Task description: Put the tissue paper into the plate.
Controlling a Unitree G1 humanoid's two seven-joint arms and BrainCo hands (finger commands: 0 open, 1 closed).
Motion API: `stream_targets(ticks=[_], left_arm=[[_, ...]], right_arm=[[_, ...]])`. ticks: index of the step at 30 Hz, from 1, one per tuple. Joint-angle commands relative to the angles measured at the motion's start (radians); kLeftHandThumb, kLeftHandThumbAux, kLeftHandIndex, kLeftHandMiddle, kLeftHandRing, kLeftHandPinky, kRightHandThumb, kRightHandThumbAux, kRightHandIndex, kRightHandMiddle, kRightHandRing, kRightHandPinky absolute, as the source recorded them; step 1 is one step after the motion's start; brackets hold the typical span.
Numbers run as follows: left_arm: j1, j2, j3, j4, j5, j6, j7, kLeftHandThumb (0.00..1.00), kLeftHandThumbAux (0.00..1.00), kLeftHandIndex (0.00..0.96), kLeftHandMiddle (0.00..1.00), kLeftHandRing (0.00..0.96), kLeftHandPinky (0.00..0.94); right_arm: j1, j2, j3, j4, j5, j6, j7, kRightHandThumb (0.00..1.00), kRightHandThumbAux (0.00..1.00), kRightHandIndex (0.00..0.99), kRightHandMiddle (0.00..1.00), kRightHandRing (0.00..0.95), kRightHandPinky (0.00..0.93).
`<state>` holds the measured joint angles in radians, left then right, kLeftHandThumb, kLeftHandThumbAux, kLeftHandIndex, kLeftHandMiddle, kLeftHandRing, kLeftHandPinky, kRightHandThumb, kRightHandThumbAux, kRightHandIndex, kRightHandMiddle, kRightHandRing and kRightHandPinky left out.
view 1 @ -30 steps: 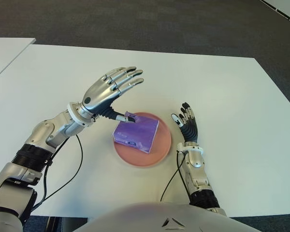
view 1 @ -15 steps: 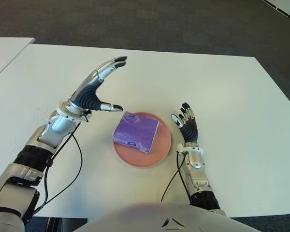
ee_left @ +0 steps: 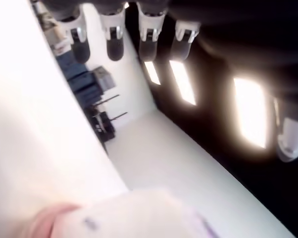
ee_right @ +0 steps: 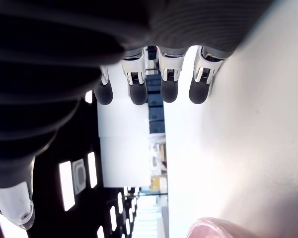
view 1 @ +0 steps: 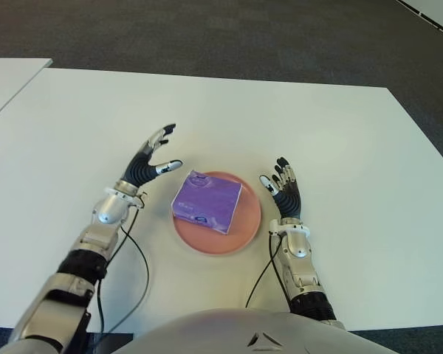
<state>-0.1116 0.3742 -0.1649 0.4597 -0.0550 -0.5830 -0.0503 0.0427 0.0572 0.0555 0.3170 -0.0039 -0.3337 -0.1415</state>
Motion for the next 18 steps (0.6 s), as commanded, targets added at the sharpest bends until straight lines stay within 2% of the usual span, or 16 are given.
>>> stream_targets(ticks=[1,10,18], left_arm=[[0.026,-0.055,0.038,-0.004,0.015,0.077,0.017,0.0,0.444,0.0,0.0,0.0,0.0],[0.06,-0.144,0.074,0.032,0.029,0.071,0.014,0.0,0.408,0.0,0.0,0.0,0.0],[0.076,-0.188,0.098,0.042,0.036,0.092,0.018,0.0,0.388,0.0,0.0,0.0,0.0]], right_arm=[[0.101,0.026,0.001,0.086,0.005,0.121,0.006,0.137,0.595,0.0,0.0,0.0,0.0],[0.108,0.028,-0.001,0.075,0.012,0.14,0.007,0.129,0.61,0.0,0.0,0.0,0.0],[0.111,0.03,0.002,0.072,0.008,0.13,0.008,0.126,0.62,0.0,0.0,0.0,0.0]])
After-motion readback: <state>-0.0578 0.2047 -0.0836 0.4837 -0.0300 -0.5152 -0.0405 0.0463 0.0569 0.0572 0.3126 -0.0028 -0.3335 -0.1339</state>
